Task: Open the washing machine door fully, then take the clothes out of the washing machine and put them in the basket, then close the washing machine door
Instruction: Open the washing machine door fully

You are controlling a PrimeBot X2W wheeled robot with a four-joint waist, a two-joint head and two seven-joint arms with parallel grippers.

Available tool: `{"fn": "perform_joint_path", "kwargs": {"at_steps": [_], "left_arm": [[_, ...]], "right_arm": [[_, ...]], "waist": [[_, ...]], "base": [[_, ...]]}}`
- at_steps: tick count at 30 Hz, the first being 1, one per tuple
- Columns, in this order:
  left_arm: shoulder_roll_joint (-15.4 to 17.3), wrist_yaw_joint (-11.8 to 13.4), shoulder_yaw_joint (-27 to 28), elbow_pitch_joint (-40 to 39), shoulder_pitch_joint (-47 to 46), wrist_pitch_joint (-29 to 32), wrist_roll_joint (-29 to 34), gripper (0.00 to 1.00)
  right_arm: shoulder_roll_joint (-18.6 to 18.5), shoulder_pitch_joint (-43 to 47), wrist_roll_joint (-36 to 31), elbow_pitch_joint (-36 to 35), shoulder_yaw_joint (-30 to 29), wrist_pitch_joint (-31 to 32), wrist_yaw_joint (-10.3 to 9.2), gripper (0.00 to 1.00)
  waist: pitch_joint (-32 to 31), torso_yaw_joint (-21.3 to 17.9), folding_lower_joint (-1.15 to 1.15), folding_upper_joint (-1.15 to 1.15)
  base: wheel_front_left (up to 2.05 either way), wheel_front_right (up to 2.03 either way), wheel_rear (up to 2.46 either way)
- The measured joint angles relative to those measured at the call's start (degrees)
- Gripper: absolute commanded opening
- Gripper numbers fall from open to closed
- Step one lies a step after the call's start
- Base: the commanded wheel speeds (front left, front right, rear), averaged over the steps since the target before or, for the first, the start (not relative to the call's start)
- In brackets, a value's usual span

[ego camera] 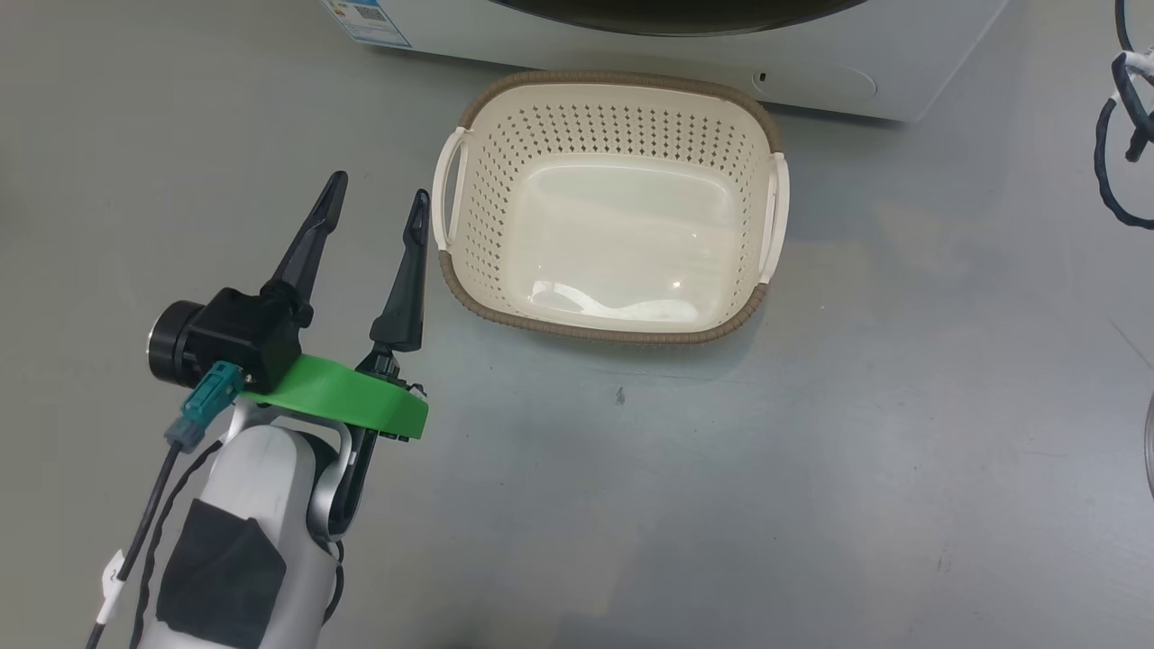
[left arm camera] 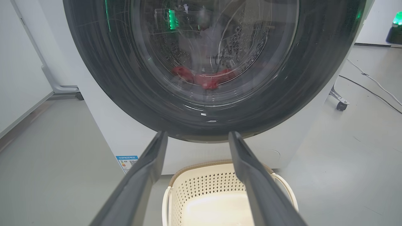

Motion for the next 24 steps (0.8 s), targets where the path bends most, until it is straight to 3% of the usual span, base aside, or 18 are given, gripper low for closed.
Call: {"fn": "perform_joint_path", "kwargs": {"at_steps": [16,24], "left_arm": [[-0.3,-0.4,0.1,0.2,-0.8,0.0,0.0,1.00],[-0.3,-0.4,0.3,0.4,-0.8,0.0,-0.1,1.00]], "right_arm": [[-1.0,-2.6,1.7,4.9,-1.2,3.5,-0.40,0.00],[-1.8,-2.7,2.8,6.2,-1.0,7.1,1.03,0.00]], "waist": [[0.8,0.8,0.00,0.00],[0.5,0.7,0.00,0.00]], "base": [[0.00,0.00,0.00],[0.00,0.00,0.00]]}}
